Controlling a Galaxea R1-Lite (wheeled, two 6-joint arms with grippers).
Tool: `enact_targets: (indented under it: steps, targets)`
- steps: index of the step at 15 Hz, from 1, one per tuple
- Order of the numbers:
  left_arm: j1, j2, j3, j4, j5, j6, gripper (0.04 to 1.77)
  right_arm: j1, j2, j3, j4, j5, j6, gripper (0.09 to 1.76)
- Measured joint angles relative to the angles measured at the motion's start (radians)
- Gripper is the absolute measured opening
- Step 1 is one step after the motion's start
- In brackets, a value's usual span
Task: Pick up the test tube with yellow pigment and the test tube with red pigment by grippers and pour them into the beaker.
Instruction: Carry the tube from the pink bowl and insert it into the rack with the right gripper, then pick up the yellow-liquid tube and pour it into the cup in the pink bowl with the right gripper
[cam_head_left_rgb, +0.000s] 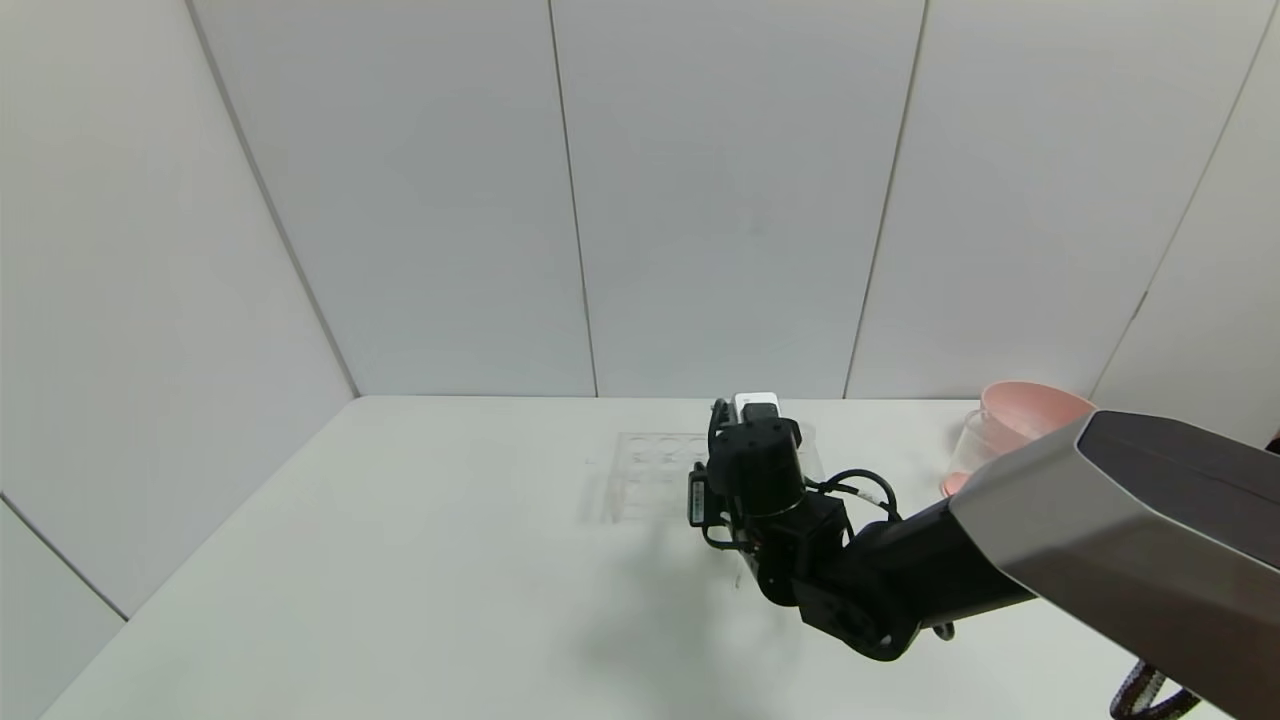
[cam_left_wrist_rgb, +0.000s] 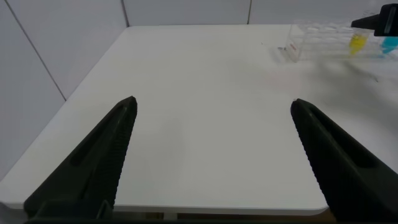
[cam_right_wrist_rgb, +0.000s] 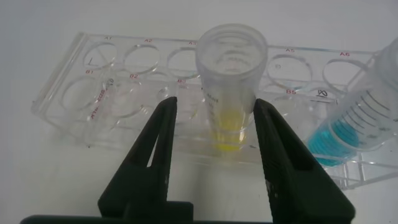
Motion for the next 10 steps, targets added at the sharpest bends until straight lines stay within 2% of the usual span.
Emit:
enact_targets:
  steps: [1, 3, 10]
  targets:
    - [0.0, 0.0, 0.0, 0.0, 0.0, 0.0, 1.76, -0.005, 0.003, -0.008, 0.001, 0.007, 0.0, 0.82]
    - [0.0, 0.0, 0.0, 0.0, 0.0, 0.0, 1.76, -0.011, 0.006, -0.017, 0.006, 0.007, -0.002, 0.51]
    - [0.0, 0.0, 0.0, 0.0, 0.0, 0.0, 1.76, -0.017, -0.011, -0.037, -0.003, 0.013, -0.009, 0.51]
